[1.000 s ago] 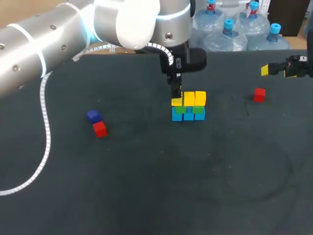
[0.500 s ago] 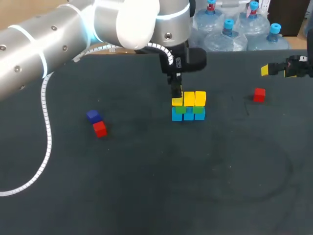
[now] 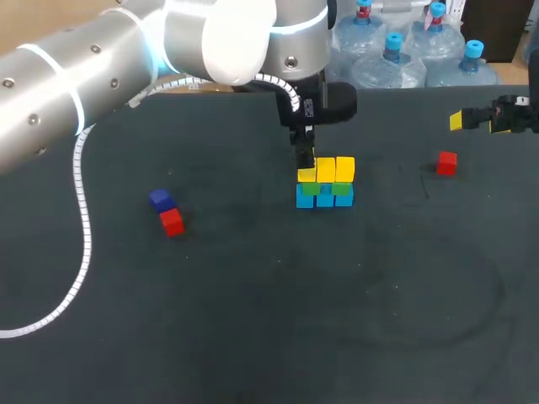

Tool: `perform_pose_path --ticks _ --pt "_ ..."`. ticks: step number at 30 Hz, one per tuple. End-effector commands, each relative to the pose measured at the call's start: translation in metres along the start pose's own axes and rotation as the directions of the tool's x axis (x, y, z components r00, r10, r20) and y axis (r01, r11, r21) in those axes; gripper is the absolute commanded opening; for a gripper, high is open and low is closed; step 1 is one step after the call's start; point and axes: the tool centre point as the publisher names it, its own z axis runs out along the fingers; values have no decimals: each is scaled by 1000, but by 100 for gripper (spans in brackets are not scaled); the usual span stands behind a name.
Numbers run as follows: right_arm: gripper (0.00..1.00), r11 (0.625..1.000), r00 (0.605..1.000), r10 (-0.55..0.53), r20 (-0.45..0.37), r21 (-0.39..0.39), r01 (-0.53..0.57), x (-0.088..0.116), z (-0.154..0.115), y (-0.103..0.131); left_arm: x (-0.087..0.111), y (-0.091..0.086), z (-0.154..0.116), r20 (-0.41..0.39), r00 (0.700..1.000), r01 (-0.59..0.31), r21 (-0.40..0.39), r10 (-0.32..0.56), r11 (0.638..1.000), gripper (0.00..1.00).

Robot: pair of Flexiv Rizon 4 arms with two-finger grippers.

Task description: Place the blue cubes, place green cubes on the blue cubes, place the yellow cubes on the green cubes, then place the red cubes on the yellow cubes, and place purple cube on the red cubes.

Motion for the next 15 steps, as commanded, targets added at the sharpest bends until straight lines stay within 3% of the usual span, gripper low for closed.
perform_pose_path --ticks 1,15 --pt "100 1000 1000 0 1 1 0 0 0 0 -1 5 0 -4 1000 -2 11 2 1000 0" --pt "100 1000 1000 0 1 1 0 0 0 0 0 6 4 3 1000 0 18 0 1000 0"
